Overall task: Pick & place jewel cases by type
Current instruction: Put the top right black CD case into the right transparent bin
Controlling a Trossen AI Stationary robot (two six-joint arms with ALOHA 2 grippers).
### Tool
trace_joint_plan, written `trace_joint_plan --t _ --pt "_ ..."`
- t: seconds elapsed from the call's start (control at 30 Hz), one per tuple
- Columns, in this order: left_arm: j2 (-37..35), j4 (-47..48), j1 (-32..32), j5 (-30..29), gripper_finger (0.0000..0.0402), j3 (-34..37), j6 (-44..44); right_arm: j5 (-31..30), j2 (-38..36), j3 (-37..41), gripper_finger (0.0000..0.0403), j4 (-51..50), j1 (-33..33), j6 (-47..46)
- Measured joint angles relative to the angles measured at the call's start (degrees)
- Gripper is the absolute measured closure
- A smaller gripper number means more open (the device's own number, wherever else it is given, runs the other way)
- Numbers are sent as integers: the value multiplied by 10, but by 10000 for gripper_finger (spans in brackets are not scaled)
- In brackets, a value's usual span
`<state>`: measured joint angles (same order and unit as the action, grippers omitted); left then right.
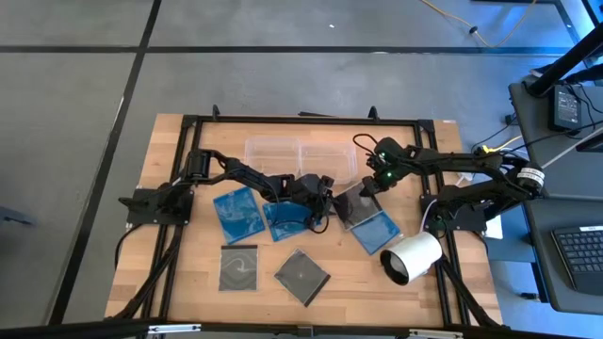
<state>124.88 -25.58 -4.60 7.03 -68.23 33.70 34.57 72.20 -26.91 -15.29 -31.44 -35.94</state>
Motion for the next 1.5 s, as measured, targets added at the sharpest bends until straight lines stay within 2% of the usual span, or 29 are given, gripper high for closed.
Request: trace_joint_plan --t 0.3,0.6,0.97,1.33,1.5 --pt "0 0 0 0 231 0 1 -2 0 0 298 0 0 3" --pt "0 1 0 0 231 0 1 -1 0 0 299 -2 0 -34" --pt "0 1 0 1 231 0 5 31 0 0 301 25 0 -42" --pt "-3 2 4 -25 231 0 14 46 -1 0 360 25 0 -43" --pt "-3 1 4 -27 231 0 16 46 -1 0 367 25 0 -43"
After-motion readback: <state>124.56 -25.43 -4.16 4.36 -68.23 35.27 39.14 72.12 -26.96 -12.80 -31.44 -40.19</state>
